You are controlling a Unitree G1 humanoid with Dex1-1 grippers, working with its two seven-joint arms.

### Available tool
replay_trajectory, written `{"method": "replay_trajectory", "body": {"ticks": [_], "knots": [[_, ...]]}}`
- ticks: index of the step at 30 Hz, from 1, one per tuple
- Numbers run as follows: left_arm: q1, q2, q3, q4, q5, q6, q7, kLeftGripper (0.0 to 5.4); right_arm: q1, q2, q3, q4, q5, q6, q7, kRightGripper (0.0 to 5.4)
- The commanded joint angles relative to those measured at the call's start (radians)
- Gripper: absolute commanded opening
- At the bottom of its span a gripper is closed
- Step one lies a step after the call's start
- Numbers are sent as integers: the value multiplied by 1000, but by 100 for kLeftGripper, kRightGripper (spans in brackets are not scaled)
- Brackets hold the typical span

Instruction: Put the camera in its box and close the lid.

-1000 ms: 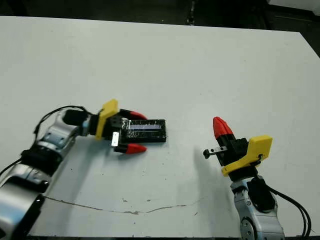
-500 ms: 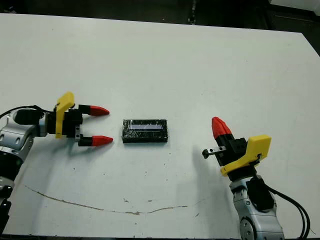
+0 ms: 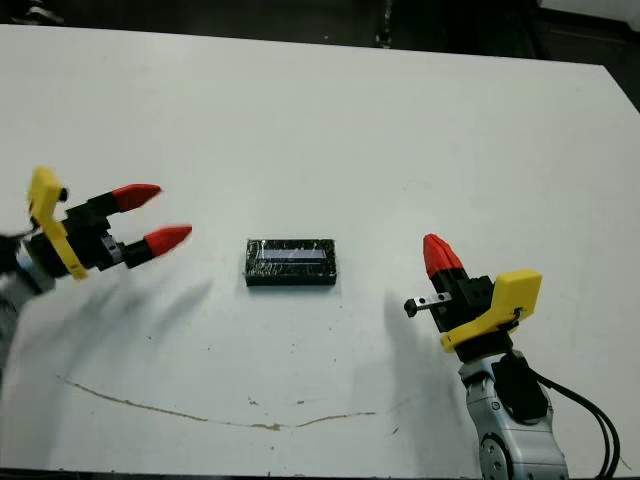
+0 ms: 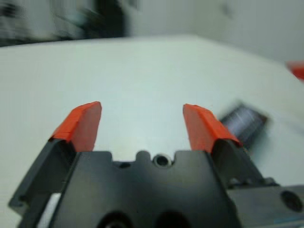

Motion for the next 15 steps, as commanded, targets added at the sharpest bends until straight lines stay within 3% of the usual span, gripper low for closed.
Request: {"method": "replay_trajectory", "body": {"ticks": [1,7,15], "knots": [[114,-168,-9,-114,57,-148,199,381,4,-1,-10,8,-4,-1,-15,0],[199,-274,-121,-145,138,-261,312,292,3,6,-7,11,7,5,-22,0],[229,-301,-206,-108,235,-336,397,168,5,7,-8,5,14,19,-32,0]]}}
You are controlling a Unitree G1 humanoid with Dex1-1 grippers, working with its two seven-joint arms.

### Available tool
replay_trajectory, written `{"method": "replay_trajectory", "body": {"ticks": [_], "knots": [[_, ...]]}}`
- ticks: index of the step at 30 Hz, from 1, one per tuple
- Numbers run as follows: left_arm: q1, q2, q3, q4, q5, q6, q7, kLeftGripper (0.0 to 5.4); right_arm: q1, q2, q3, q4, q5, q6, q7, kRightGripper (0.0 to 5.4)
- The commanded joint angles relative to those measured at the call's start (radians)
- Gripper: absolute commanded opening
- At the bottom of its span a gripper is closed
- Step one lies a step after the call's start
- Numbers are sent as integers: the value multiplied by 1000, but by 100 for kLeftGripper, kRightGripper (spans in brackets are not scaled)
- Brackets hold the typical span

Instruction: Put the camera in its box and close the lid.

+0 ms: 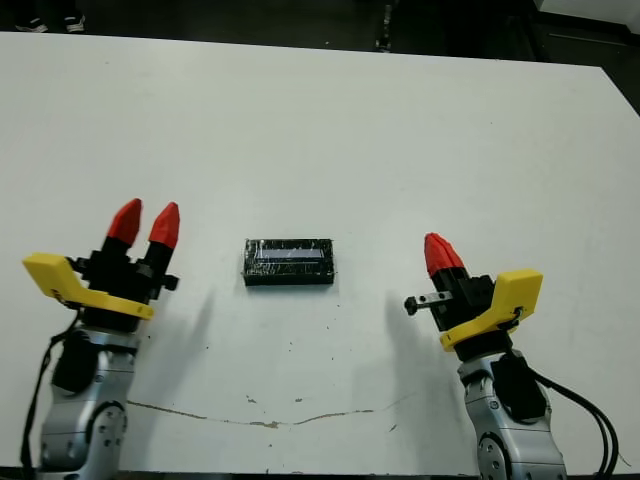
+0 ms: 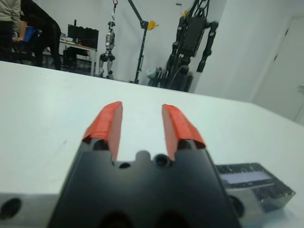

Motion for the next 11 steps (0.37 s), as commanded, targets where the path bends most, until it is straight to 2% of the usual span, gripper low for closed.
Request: {"method": "replay_trajectory", "body": {"ticks": [1,11], "knots": [[22,5,-17,17,23,-12,24,156,7,-3,-6,2,4,17,-11,0],[26,24,-31,-2,30,12,57,3,6,-3,-1,7,8,9,-7,0]]}}
